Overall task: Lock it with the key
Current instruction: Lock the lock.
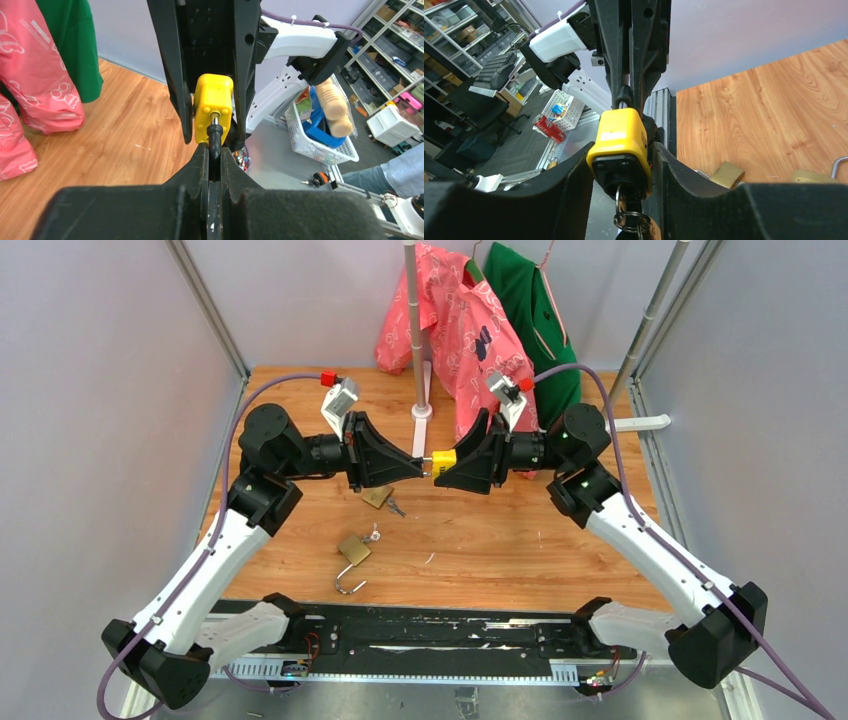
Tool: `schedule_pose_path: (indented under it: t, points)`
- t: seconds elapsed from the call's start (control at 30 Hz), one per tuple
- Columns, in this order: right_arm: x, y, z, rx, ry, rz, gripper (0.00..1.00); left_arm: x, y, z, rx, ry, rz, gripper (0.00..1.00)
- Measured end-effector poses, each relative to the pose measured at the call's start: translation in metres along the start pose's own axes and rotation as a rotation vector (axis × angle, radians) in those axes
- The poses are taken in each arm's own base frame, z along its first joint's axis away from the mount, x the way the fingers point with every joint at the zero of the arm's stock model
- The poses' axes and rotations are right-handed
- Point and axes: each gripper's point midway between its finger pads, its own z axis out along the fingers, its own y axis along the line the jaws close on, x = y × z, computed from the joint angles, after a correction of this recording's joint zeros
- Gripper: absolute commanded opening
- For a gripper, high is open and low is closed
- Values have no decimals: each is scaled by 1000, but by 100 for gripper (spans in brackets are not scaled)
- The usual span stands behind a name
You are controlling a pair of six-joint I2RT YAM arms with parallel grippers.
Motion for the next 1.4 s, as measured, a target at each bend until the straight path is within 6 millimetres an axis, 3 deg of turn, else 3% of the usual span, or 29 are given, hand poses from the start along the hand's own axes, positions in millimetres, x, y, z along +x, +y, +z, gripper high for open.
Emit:
schedule_pose_path:
  t: [0.13, 0.27, 0.5, 0.57, 0.77, 0.9, 1.0, 1.07, 1.23, 1.4]
  points:
    - [7, -1, 1, -2, 12, 20, 39, -3, -1, 0, 2, -11, 12, 0]
    - [8, -1, 1, -1, 12, 25, 51, -3, 0, 0, -3, -12, 10, 0]
    - [7, 1, 0, 2, 1, 40, 58, 0, 2, 0, -10, -1, 8, 0]
    - [5, 4, -1, -1, -3, 31, 57, 1, 3, 0, -11, 1, 8, 0]
    - [3, 7, -2, 6, -11, 25, 38, 1, 0, -1, -2, 4, 15, 0]
    - [2, 6, -2, 11, -15, 24, 47, 1, -1, -1, 0, 3, 18, 0]
    - [2, 5, -2, 13, -18, 25, 47, 1, -1, -1, 0, 4, 17, 0]
    - [1, 5, -2, 15, -20, 24, 41, 1, -1, -1, 0, 4, 17, 0]
    - [0, 4, -1, 16, -23, 28, 2, 1, -2, -1, 3, 4, 19, 0]
    - [0, 4, -1, 18, -26, 37, 0, 1, -3, -2, 3, 4, 20, 0]
